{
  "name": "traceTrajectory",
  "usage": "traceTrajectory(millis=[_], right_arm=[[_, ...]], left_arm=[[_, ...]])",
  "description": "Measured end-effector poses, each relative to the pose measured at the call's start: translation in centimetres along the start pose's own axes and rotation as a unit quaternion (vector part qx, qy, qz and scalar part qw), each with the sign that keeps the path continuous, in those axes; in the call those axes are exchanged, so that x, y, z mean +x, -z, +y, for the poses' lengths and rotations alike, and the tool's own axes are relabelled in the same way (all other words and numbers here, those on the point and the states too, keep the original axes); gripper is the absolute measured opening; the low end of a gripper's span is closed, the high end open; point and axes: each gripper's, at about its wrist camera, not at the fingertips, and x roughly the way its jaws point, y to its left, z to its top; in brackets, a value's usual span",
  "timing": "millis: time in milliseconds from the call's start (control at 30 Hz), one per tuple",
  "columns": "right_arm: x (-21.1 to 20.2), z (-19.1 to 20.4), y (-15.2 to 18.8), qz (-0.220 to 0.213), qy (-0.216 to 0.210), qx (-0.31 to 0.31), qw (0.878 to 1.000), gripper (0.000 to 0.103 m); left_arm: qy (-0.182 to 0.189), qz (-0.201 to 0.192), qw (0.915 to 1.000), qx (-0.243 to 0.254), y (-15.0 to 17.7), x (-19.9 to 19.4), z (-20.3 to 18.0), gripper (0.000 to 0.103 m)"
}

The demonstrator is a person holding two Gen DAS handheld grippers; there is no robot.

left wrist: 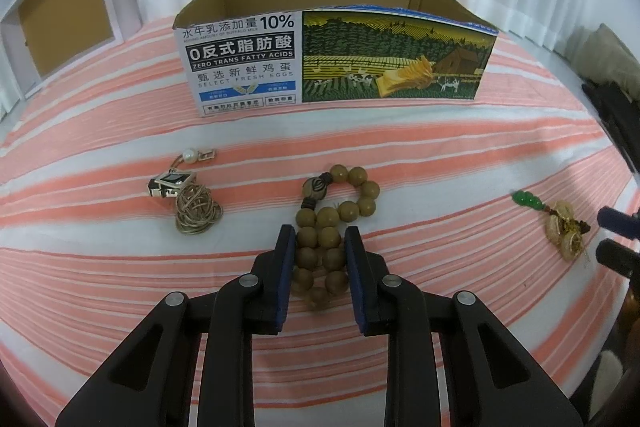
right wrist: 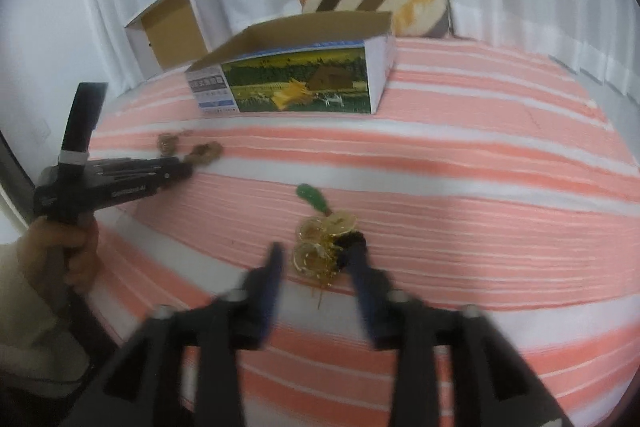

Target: Organize jewelry

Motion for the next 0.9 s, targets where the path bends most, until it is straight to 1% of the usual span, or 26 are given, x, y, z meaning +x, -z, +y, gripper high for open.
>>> traceTrajectory(millis=[67, 100, 167, 233, 300, 367, 400, 433, 467, 500, 533, 567, 600, 633, 733, 900], right_arm=[[0.2, -0.1, -0.2, 0.004, 0.006, 0.004, 1.000, 0.050], [0.5, -0.2, -0.2, 0.013, 0.014, 0.009, 1.000, 0.050], [0.6, 0.0, -0.3, 0.008, 0.017, 0.009, 1.000, 0.050], [0.6, 0.9, -0.6, -0.002, -0.002, -0.001, 1.000, 0.050], [1.0, 1.8, -0.8, 0.011, -0.016, -0.008, 1.000, 0.050], [2.2, 2.5, -0.6, 0.035, 0.026, -0.016, 0.999, 0.049], [2.7, 2.5, -0.5, 0.041, 0.032, -0.012, 0.999, 0.049], [3.2, 2.5, -0.3, 0.045, 0.036, -0.006, 0.998, 0.046], [3.2, 2.6, -0.3, 0.035, 0.044, -0.011, 0.998, 0.034], [3.5, 2.7, -0.4, 0.036, 0.046, -0.018, 0.998, 0.024], [3.5, 2.4, -0.6, 0.030, 0.045, -0.011, 0.998, 0.022], [3.2, 2.1, -0.8, 0.019, 0.045, -0.002, 0.999, 0.012], [2.8, 1.8, -1.2, 0.006, 0.041, 0.005, 0.999, 0.008], [2.1, 1.5, -1.8, -0.012, 0.030, 0.012, 0.999, 0.009], [1.0, 0.8, -4.0, -0.033, 0.011, 0.017, 0.999, 0.009], [-0.9, -1.3, -7.5, -0.070, -0.038, 0.074, 0.994, 0.009]], left_arm=[[0.000, 0.000, 1.0000, 0.000, 0.0, 0.0, 0.0, 0.024], [-0.001, 0.000, 1.0000, 0.000, 0.0, 0.0, 0.0, 0.024], [-0.001, 0.000, 1.0000, 0.000, 0.0, 0.0, 0.0, 0.024], [-0.001, 0.000, 1.0000, 0.000, 0.0, 0.0, 0.0, 0.024], [-0.001, 0.000, 1.0000, -0.001, 0.0, 0.0, 0.0, 0.024], [0.000, 0.000, 1.0000, -0.001, 0.0, 0.0, -0.1, 0.024], [-0.001, 0.000, 1.0000, -0.001, 0.0, 0.0, -0.1, 0.024], [-0.001, 0.000, 1.0000, 0.000, 0.0, 0.0, -0.1, 0.024], [-0.001, 0.000, 1.0000, 0.000, 0.0, 0.0, -0.1, 0.024], [-0.001, 0.000, 1.0000, 0.000, 0.0, 0.0, 0.0, 0.024], [0.000, 0.000, 1.0000, -0.001, 0.0, 0.0, -0.1, 0.024], [0.000, 0.000, 1.0000, -0.002, 0.0, 0.0, -0.1, 0.024], [0.001, 0.000, 1.0000, -0.002, 0.1, 0.0, -0.1, 0.024], [0.001, 0.000, 1.0000, -0.002, 0.1, 0.0, 0.0, 0.024], [0.000, 0.000, 1.0000, -0.001, 0.0, 0.0, 0.0, 0.024], [0.001, 0.000, 1.0000, -0.003, 0.0, 0.0, 0.1, 0.024]])
